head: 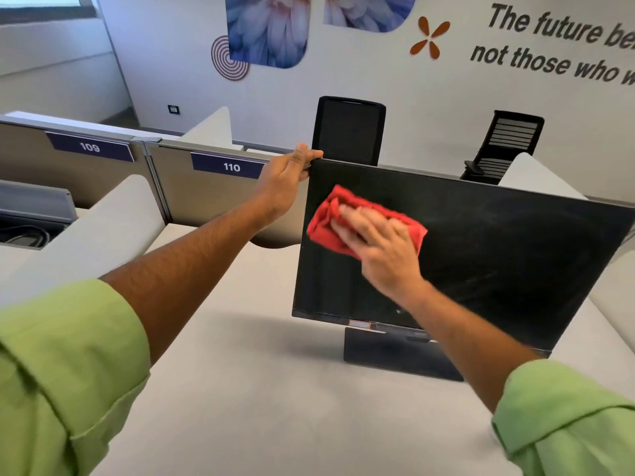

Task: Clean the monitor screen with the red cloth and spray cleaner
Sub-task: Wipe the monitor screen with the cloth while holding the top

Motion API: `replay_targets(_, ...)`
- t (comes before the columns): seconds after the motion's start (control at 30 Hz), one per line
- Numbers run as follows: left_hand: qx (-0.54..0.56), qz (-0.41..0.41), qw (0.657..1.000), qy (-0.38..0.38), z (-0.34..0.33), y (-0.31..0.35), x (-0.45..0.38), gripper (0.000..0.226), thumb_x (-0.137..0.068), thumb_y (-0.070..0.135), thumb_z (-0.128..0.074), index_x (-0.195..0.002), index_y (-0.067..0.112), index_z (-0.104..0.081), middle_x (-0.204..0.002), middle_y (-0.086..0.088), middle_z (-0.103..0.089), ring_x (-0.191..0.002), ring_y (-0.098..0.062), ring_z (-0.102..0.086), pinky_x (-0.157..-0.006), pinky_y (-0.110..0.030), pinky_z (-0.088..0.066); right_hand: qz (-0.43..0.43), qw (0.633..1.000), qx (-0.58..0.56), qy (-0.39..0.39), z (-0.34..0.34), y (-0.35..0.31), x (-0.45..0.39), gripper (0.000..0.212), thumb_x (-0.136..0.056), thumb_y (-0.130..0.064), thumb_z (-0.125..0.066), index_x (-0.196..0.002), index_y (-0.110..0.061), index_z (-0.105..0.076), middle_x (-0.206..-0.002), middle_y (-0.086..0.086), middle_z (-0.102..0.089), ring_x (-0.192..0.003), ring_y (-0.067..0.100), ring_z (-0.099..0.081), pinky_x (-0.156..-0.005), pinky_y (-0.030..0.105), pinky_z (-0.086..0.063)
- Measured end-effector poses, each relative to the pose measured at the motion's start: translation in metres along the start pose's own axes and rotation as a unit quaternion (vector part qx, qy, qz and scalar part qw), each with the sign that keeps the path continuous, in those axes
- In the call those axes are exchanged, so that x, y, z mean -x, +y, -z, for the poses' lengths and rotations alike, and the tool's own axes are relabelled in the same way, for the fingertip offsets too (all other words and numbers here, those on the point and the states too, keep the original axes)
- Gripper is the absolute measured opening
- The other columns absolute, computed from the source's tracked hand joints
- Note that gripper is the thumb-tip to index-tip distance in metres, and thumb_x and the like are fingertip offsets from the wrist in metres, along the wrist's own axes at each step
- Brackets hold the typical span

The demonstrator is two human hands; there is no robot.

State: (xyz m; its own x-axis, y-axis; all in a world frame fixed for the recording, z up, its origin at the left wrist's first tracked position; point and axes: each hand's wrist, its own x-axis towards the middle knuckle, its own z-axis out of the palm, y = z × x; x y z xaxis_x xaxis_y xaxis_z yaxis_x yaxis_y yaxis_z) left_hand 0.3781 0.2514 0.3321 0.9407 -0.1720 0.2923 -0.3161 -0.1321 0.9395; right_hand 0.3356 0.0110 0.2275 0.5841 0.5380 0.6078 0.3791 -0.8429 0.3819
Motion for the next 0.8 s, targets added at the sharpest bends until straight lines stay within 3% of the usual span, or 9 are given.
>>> replay_targets(0.13, 0.011, -0.002, 1.0, 0.017, -0.003, -0.002, 0.0, 0.051, -0.108, 0.038, -0.028, -0.132, 0.007, -0.061, -0.136, -0.013, -0.061, -0.131, -0.023, -0.055, -0.116, -0.043, -0.039, -0.098, 0.994, -0.03, 0.043, 0.023, 0.04, -0.044, 0.063, -0.104, -0.025, -0.054, -0.162, -0.042, -0.033, -0.168, -0.008, -0.032, -0.15, 0.024, -0.032, -0.108, 0.045, -0.036)
replay_targets(0.2, 0.018, -0.006, 0.999, 0.029, -0.005, -0.004, 0.002, 0.05, -0.109, 0.036, -0.029, -0.131, 0.006, -0.062, -0.134, -0.014, -0.063, -0.129, -0.023, -0.057, -0.115, -0.044, -0.04, -0.105, 0.993, -0.026, 0.039, 0.021, 0.037, -0.042, 0.062, -0.105, -0.028, -0.053, -0.161, -0.044, -0.032, -0.167, -0.008, -0.032, -0.15, 0.025, -0.031, -0.109, 0.046, -0.034)
replay_targets(0.47, 0.013, -0.005, 0.999, 0.052, -0.006, -0.004, 0.005, 0.047, -0.109, 0.033, -0.032, -0.128, 0.005, -0.064, -0.13, -0.015, -0.064, -0.127, -0.024, -0.057, -0.113, -0.045, -0.042, 0.004, 0.997, -0.047, -0.056, -0.023, -0.033, 0.059, 0.079, -0.09, -0.012, -0.052, -0.159, -0.046, -0.035, -0.161, -0.014, -0.037, -0.142, 0.025, -0.04, -0.102, 0.047, -0.037)
replay_targets(0.63, -0.03, -0.013, 0.998, 0.06, -0.006, -0.001, 0.01, 0.046, -0.107, 0.038, -0.033, -0.129, 0.012, -0.065, -0.132, -0.007, -0.063, -0.128, -0.022, -0.055, -0.113, -0.045, -0.042, 0.077, 0.98, -0.09, -0.158, -0.043, -0.064, 0.124, 0.088, -0.087, -0.01, -0.073, -0.159, -0.044, -0.035, -0.162, -0.015, -0.033, -0.145, 0.024, -0.035, -0.109, 0.043, -0.04)
replay_targets(0.7, -0.041, -0.01, 0.998, 0.053, -0.005, 0.001, 0.011, 0.047, -0.108, 0.038, -0.032, -0.132, 0.013, -0.063, -0.135, -0.007, -0.062, -0.13, -0.022, -0.054, -0.114, -0.044, -0.041, 0.091, 0.978, -0.089, -0.163, -0.044, -0.063, 0.127, 0.092, -0.085, -0.012, -0.077, -0.159, -0.043, -0.034, -0.162, -0.013, -0.034, -0.146, 0.025, -0.035, -0.111, 0.044, -0.042)
replay_targets(0.8, -0.049, -0.006, 0.998, 0.038, -0.006, 0.006, 0.011, 0.049, -0.108, 0.04, -0.03, -0.134, 0.013, -0.061, -0.138, -0.007, -0.06, -0.132, -0.022, -0.053, -0.115, -0.043, -0.04, 0.124, 0.983, -0.054, -0.123, -0.038, -0.048, 0.113, 0.084, -0.092, -0.015, -0.068, -0.163, -0.039, -0.03, -0.161, -0.01, -0.037, -0.145, 0.025, -0.037, -0.107, 0.044, -0.043)
